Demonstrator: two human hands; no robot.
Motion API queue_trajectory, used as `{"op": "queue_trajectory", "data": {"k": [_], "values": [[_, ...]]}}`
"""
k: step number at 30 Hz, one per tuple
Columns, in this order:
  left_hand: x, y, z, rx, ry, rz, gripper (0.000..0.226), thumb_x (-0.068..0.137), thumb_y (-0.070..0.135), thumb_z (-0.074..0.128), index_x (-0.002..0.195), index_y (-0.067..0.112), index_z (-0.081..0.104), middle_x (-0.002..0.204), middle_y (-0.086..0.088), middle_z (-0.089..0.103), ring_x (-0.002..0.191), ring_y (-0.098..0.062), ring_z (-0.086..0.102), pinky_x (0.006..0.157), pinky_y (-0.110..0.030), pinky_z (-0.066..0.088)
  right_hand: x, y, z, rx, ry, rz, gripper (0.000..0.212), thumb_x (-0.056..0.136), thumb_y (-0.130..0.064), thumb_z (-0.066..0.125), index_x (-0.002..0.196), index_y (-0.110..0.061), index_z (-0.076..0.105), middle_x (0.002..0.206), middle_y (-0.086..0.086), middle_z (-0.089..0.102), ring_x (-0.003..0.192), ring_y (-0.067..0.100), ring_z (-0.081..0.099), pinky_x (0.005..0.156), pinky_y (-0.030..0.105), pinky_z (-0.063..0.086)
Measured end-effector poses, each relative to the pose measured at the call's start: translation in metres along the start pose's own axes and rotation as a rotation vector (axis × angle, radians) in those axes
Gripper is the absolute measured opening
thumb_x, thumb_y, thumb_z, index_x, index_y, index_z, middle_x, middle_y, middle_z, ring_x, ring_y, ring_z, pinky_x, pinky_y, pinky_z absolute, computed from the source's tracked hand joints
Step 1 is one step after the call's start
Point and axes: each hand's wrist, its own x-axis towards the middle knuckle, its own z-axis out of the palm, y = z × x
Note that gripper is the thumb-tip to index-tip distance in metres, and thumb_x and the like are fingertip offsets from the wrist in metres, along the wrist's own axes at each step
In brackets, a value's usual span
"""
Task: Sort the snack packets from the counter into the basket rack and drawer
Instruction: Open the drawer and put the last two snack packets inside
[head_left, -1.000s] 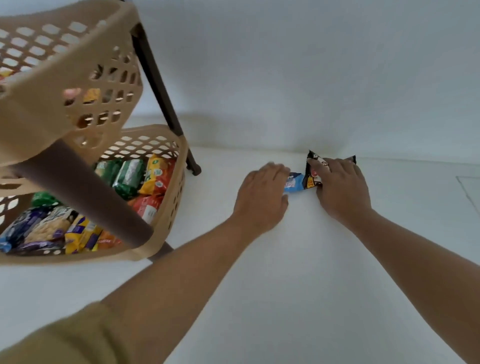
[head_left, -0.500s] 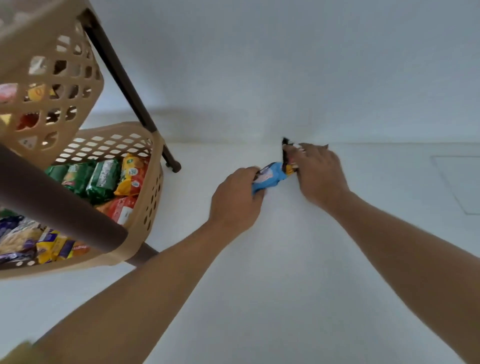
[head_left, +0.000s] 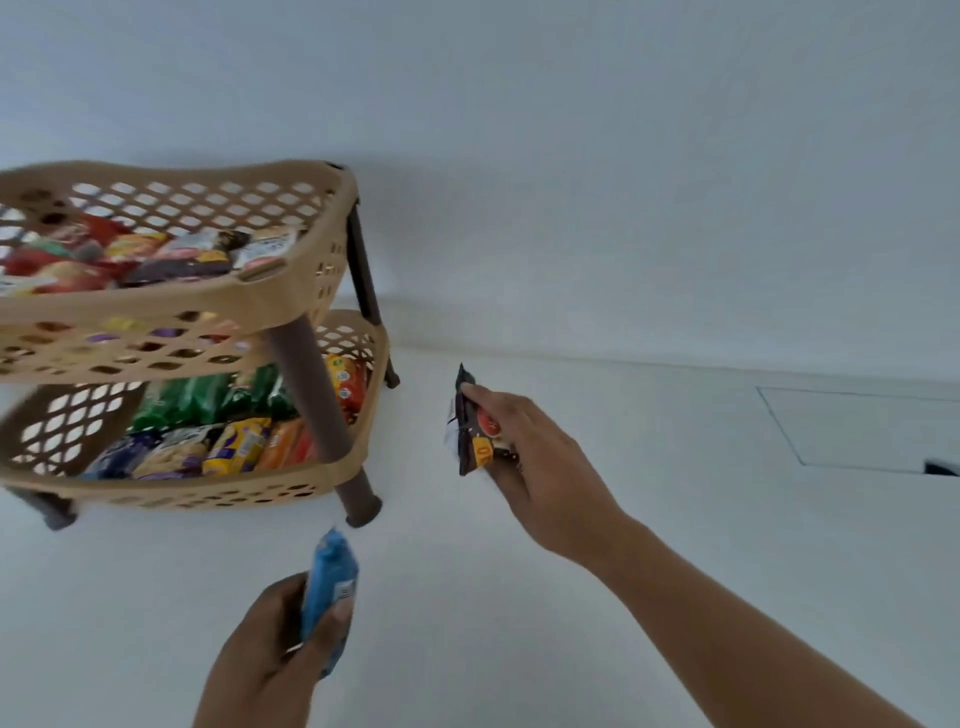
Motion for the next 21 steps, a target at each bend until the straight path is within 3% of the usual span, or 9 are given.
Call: {"op": "queue_trajectory", "data": {"k": [2,4,8,12,14,18,21], "values": [[-0.027,-0.011,-0.023,-0.023,0.057,-0.057,0.025,0.086,0.039,0.068,0.103,0.021,0.066,0.087,0.005,0.071,0.079,-0.009,0.064,0.063,-0.022,0.043,-0.011,-0.039,-0.002,0.09,-0.024,-0.029,0.065,0.09,-0.012,0.06,0.147,-0.03,0.035,0.134,-0.01,0.052,0.118,0.006,0.052,0.098,0.026,0.044],[-0.057,-0.024,-0.041,-0.056,0.128,-0.092,0.033,0.081,0.05,0.065,0.095,0.02,0.068,0.077,0.006,0.071,0.077,-0.013,0.064,0.063,-0.026,0.042,-0.021,-0.073,0.0,0.197,-0.066,-0.032,0.067,0.09,-0.013,0.062,0.147,-0.034,0.034,0.129,-0.013,0.055,0.105,0.0,0.056,0.089,0.022,0.048],[-0.12,-0.072,-0.063,-0.219,0.287,-0.268,0.024,0.085,0.035,0.071,0.101,0.018,0.069,0.086,0.003,0.074,0.085,-0.015,0.068,0.069,-0.028,0.047,-0.039,-0.127,0.02,0.428,-0.119,0.038,0.069,0.083,-0.013,0.073,0.136,-0.043,0.042,0.11,-0.023,0.067,0.095,0.005,0.067,0.079,0.017,0.052],[-0.184,-0.126,-0.07,-0.432,0.444,-0.428,0.019,0.086,0.025,0.073,0.099,0.012,0.07,0.082,-0.002,0.077,0.087,-0.027,0.072,0.086,-0.044,0.053,-0.059,-0.161,0.058,0.543,-0.207,0.112,0.04,0.073,-0.03,0.078,0.111,-0.035,0.067,0.096,-0.016,0.074,0.089,0.009,0.069,0.077,0.028,0.053],[-0.21,-0.144,-0.076,-0.499,0.536,-0.471,0.016,0.088,0.024,0.069,0.098,0.011,0.069,0.081,-0.006,0.077,0.089,-0.03,0.072,0.089,-0.05,0.053,-0.07,-0.177,0.081,0.63,-0.278,0.179,0.03,0.071,-0.036,0.076,0.1,-0.031,0.07,0.089,-0.009,0.074,0.084,0.015,0.069,0.076,0.035,0.055],[-0.25,-0.162,-0.095,-0.654,0.672,-0.502,0.016,0.092,0.02,0.063,0.1,0.006,0.066,0.083,-0.013,0.075,0.089,-0.035,0.07,0.088,-0.053,0.053,-0.092,-0.212,0.126,0.814,-0.46,0.346,0.034,0.067,-0.044,0.073,0.096,-0.025,0.067,0.088,0.002,0.071,0.084,0.03,0.068,0.072,0.042,0.051],[-0.271,-0.169,-0.109,-0.756,0.7,-0.519,0.015,0.097,0.021,0.055,0.099,0.009,0.064,0.088,-0.015,0.075,0.084,-0.034,0.071,0.078,-0.044,0.056,-0.109,-0.237,0.155,0.946,-0.616,0.482,0.039,0.071,-0.042,0.075,0.101,-0.019,0.066,0.095,0.009,0.072,0.088,0.029,0.07,0.076,0.042,0.051]]}}
